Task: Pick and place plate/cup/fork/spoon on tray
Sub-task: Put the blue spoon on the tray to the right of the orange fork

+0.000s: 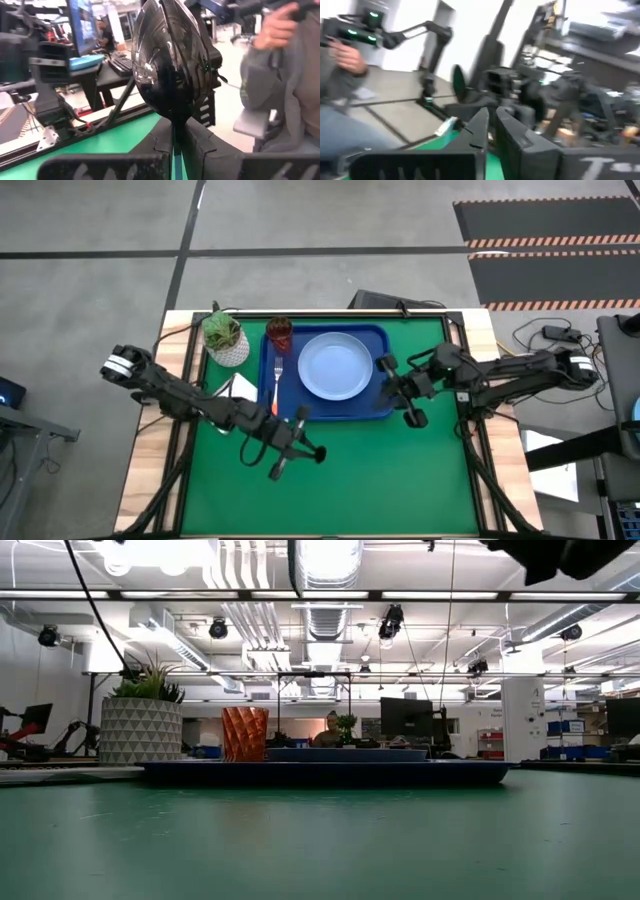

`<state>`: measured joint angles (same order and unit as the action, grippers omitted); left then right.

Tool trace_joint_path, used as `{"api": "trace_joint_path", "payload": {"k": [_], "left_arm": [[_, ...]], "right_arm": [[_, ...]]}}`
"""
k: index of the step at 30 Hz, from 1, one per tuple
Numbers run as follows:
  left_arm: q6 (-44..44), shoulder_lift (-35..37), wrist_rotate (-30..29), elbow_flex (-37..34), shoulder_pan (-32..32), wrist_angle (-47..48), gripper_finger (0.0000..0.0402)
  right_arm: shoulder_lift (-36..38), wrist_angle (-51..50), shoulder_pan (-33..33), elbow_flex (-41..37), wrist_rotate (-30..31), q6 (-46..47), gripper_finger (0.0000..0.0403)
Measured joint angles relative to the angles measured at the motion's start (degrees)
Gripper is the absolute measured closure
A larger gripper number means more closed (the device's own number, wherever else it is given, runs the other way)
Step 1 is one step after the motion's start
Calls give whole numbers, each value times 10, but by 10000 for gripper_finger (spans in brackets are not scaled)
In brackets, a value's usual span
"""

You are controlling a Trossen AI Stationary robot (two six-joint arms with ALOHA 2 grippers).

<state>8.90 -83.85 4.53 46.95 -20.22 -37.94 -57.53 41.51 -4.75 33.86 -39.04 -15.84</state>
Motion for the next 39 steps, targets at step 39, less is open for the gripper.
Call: {"api": "trace_joint_path", "payload": {"k": [39], "left_arm": [[-27,0,-36,-129,23,-178,389]], "right_arm": [[-487,115,53,401,-208,108,275]]}}
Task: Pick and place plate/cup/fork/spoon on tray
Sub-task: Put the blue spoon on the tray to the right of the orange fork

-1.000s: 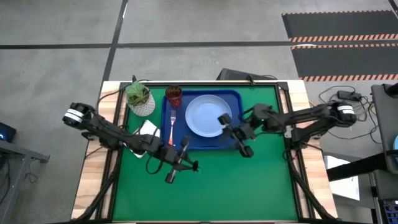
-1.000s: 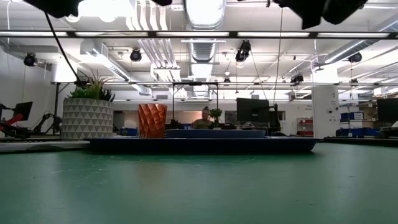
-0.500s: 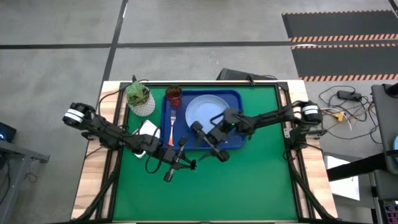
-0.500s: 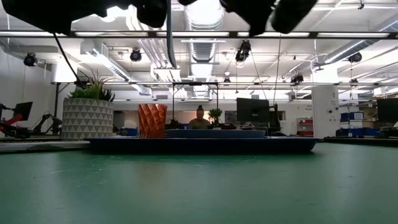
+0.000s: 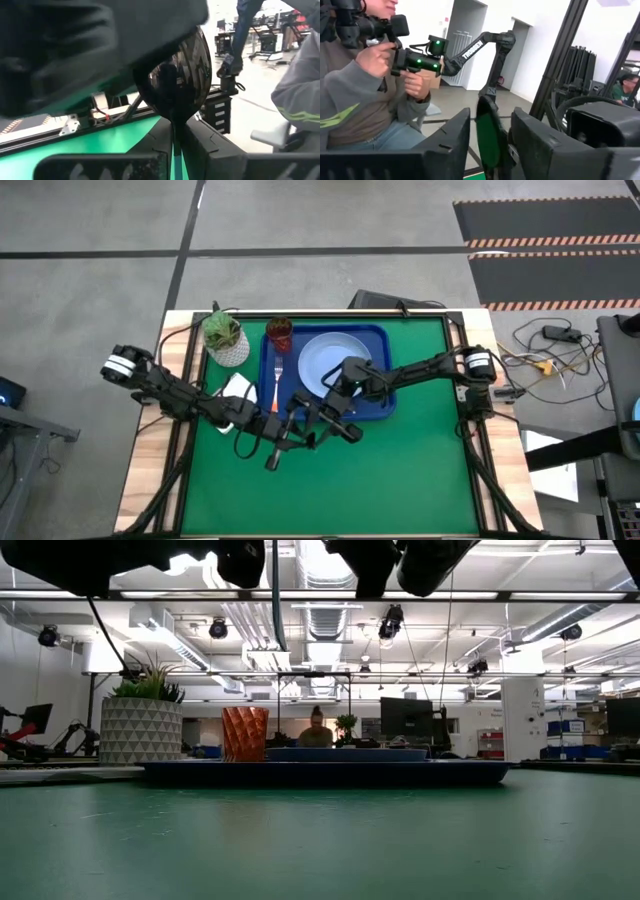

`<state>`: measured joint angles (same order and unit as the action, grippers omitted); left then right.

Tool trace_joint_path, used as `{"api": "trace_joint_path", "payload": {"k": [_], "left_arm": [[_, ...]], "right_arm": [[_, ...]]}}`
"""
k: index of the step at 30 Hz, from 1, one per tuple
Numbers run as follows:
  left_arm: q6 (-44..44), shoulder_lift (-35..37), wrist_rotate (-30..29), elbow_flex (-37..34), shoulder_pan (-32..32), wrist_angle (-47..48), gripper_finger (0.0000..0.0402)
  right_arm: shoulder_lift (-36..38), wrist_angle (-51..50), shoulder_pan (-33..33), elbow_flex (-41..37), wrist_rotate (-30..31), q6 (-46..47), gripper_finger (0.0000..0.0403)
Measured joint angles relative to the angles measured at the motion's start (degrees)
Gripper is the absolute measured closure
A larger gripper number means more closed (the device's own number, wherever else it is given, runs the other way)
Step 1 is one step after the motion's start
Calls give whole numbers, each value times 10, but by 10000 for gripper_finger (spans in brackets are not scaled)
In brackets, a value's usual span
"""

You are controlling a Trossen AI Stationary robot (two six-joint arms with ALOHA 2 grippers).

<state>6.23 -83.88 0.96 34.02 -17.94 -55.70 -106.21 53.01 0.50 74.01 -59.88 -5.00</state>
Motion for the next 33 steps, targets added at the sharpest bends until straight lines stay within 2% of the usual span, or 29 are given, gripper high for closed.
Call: {"api": "trace_joint_path", "payload": {"k": [3,9,21,28,33], "left_arm": [[0,0,-11,0,0,-6,388],[-29,0,-73,-4,1,-10,386],[-33,0,-74,-7,3,-8,384],[-45,0,-73,-8,3,-7,384],[-51,0,-76,-8,4,-6,383]], "right_arm": [[-1,-2,0,4,1,-3,305],[-5,-13,0,8,14,-4,352],[-5,-33,0,8,14,-10,339],[-5,-38,-1,8,20,-18,386],[-5,-46,-6,9,19,-19,391]]}}
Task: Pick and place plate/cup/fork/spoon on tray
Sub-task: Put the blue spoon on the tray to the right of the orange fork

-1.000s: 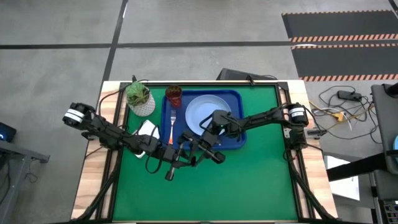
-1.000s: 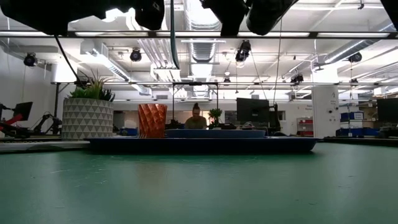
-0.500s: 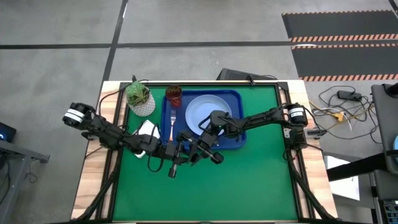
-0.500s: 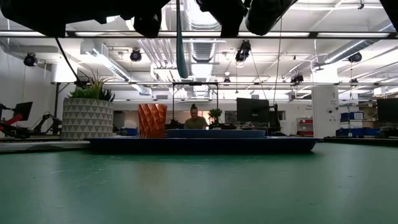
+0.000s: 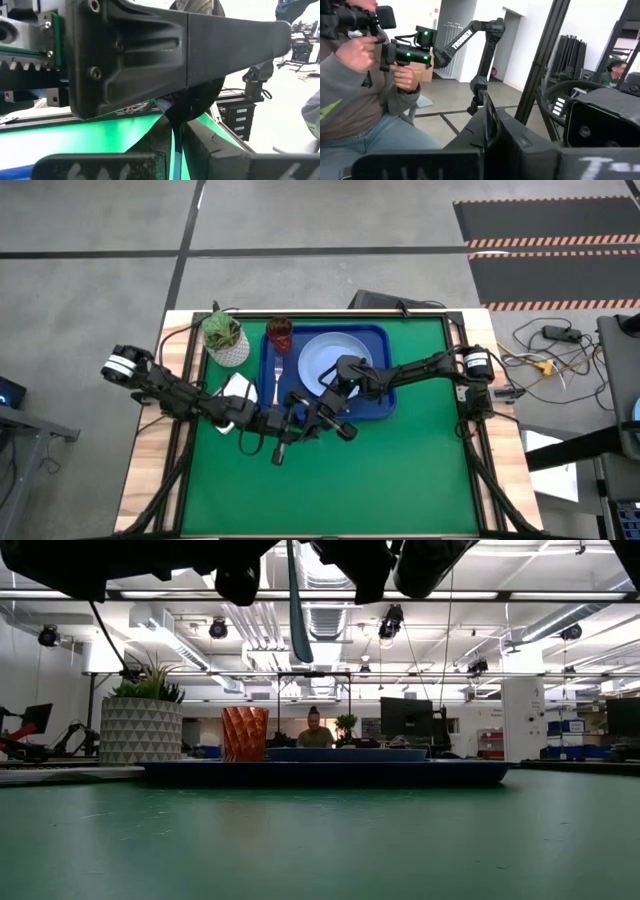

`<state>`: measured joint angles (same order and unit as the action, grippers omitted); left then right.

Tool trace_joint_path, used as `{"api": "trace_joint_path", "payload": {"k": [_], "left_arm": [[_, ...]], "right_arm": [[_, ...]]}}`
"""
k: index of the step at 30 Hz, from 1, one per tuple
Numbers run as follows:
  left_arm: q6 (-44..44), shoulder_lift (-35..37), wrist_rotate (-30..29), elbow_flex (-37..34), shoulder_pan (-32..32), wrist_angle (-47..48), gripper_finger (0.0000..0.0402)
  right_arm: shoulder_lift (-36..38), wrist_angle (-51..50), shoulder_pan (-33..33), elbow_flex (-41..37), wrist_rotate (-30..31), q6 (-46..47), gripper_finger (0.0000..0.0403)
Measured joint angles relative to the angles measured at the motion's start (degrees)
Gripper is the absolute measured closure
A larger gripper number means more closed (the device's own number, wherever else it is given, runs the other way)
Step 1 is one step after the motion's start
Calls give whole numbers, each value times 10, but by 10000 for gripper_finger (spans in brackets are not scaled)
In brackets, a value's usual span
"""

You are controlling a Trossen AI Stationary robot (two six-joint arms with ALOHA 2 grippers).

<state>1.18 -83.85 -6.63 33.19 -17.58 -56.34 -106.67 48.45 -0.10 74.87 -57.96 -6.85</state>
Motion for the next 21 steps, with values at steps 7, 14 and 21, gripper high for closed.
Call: {"api": "trace_joint_path", "payload": {"k": [7,14,21], "left_arm": [[-47,0,-50,0,1,7,383],[-54,2,-86,-6,-1,50,384],[-55,4,-108,-11,0,61,383]], "right_arm": [[1,-17,-35,0,-33,46,393],[4,-79,-57,-1,-59,60,394],[17,-177,-58,-3,-56,23,394]]}}
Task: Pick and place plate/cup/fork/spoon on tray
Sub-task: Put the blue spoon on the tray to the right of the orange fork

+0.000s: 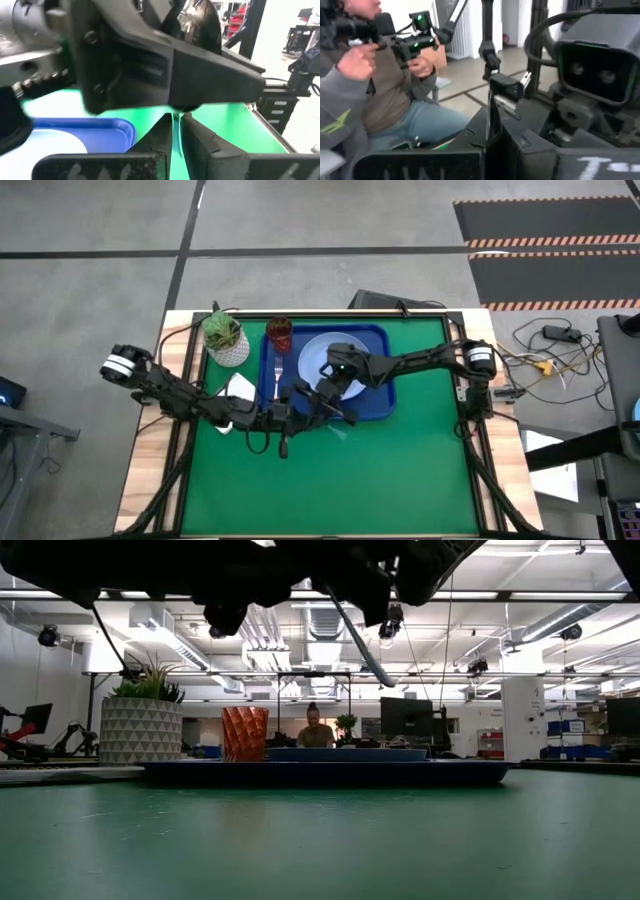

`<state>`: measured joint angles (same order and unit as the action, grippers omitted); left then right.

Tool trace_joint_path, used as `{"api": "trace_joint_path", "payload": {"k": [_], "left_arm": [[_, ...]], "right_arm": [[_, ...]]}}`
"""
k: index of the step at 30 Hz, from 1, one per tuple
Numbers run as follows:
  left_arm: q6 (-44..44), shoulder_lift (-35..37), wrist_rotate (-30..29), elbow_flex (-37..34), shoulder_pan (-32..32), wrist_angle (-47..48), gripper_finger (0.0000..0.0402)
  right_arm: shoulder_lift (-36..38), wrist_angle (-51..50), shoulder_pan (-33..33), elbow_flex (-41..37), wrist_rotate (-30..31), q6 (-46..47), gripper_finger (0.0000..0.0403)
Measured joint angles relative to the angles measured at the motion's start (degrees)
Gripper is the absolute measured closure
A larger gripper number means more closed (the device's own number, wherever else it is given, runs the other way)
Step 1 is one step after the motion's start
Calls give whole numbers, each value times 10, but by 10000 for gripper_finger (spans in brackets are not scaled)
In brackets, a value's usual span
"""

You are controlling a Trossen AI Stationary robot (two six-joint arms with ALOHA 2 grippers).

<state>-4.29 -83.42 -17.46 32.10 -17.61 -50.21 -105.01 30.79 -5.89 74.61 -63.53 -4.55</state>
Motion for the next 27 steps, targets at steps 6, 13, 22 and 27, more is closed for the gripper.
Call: {"api": "trace_joint_path", "payload": {"k": [6,13,22,27], "left_arm": [[-11,0,-15,-1,0,1,346],[-12,0,-57,-2,0,2,281],[-14,-1,-64,-2,0,23,260],[-14,-2,-72,-2,0,28,259]], "right_arm": [[33,-129,0,0,22,-85,394],[91,-336,0,0,95,-207,394],[158,-410,0,-50,186,-221,394],[198,-306,2,-129,192,-172,394]]}}
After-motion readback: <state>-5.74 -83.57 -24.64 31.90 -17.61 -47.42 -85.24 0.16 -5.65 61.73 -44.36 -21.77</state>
